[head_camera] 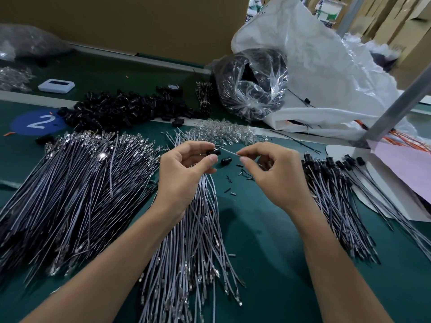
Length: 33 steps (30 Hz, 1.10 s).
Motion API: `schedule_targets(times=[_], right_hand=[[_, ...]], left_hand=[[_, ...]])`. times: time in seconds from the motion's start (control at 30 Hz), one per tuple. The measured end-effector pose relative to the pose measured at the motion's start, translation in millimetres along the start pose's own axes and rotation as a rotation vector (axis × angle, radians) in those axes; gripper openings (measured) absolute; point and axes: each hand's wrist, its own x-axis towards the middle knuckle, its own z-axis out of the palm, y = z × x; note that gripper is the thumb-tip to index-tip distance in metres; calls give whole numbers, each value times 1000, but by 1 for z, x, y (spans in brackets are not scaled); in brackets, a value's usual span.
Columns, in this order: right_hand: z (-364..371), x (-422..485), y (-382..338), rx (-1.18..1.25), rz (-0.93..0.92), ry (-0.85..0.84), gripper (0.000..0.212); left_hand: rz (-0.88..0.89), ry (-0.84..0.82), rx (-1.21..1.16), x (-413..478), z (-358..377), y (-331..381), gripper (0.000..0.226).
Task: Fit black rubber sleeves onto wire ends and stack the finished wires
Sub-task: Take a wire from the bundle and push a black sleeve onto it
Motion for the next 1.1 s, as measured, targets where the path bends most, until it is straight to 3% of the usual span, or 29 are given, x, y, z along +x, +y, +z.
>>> schedule_targets(times=[0.3,0.57,1.1], right_hand=[[1,0,4,-48,-22,132,7],[3,0,4,-147,-79,70,4],[10,-3,4,-158,-115,63,6]], left_hand=[[7,0,11,-1,0,0,20],[67,-84,92,-2,1,0,26],[93,-86,128,-2,0,-1,29]])
